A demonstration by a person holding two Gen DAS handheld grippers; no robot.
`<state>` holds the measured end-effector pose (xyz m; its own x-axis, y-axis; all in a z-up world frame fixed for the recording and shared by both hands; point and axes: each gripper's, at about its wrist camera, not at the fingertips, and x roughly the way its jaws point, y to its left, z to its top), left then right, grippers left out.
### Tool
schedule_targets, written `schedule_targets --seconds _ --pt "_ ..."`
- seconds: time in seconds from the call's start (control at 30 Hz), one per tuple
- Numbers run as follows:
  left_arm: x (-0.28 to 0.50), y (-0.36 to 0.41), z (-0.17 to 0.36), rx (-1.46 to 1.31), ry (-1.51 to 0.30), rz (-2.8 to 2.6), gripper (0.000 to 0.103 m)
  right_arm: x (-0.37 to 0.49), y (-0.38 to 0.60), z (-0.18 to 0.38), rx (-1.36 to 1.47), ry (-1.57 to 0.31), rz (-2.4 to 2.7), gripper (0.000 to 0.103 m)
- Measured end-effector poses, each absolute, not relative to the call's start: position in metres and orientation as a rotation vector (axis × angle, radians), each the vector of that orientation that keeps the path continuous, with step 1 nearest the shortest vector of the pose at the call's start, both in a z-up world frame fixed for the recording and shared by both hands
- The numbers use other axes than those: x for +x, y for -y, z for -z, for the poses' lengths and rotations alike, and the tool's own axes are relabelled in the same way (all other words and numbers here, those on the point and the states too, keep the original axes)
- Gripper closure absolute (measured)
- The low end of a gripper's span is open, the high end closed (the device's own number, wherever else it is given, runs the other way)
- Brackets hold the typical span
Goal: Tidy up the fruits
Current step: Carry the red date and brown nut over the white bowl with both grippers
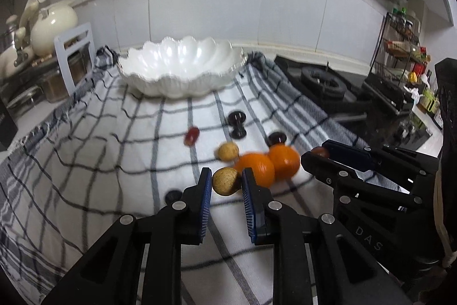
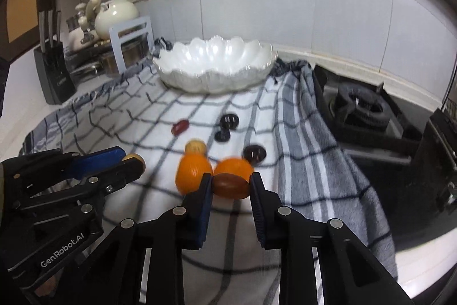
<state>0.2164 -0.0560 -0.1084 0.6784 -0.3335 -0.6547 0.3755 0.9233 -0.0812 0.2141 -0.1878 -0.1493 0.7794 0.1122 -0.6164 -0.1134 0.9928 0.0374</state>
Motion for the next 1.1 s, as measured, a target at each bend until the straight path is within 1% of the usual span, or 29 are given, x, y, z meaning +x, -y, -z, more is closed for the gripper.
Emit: schedule_targets --seconds 0.7,1.1 --pt "0.263 0.039 0.026 0.066 -0.468 0.321 0.081 0.271 0.176 0.07 -0.016 -0.452 -0.141 0.076" --pt "0.312 0.031 -0.005 0.057 -0.398 0.277 0.081 0.317 0.169 0.035 -0.072 -0.364 -0.112 0.076"
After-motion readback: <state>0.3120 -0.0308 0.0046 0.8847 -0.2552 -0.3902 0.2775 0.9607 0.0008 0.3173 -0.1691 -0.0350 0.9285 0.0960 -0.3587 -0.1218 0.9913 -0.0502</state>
